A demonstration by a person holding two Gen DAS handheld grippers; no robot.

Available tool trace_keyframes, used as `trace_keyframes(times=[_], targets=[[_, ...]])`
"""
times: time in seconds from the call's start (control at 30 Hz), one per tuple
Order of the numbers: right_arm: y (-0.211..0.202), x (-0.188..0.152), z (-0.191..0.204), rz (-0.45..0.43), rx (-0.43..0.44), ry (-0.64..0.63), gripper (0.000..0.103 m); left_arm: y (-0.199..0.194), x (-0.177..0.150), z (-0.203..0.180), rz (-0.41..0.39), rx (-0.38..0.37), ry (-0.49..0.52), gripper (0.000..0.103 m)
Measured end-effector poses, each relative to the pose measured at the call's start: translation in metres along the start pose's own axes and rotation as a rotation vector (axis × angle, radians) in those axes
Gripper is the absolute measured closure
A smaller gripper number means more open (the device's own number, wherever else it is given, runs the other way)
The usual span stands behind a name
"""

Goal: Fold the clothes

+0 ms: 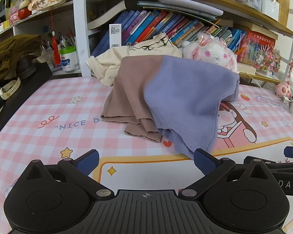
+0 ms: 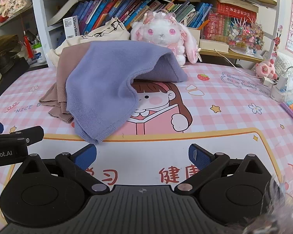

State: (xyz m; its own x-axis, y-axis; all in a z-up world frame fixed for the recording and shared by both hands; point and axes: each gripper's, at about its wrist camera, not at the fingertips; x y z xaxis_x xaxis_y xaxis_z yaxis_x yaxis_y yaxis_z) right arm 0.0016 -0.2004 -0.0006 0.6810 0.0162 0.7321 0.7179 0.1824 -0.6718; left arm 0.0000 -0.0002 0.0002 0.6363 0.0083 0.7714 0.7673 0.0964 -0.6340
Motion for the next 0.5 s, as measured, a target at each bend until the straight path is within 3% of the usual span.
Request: trace_keyframes(times=[0.5], targets=[[0.0016,0.0009,-0.0012,0.004,0.000,0.001,0.001,0.0013,0.0002,0.0001,0.002,-0.014,-0.003,0.000]])
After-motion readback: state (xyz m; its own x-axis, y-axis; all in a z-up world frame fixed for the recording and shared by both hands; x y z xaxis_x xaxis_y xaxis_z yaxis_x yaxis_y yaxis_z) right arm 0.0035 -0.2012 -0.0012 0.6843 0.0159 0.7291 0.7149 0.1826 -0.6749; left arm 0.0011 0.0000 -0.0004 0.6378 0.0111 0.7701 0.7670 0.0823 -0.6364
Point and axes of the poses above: each gripper's, at about its wrist camera, not at the fingertips, and y roughly the way its jaws point, z to its left, x to its top, and after that the axes turned 6 degrees about x, right-handed
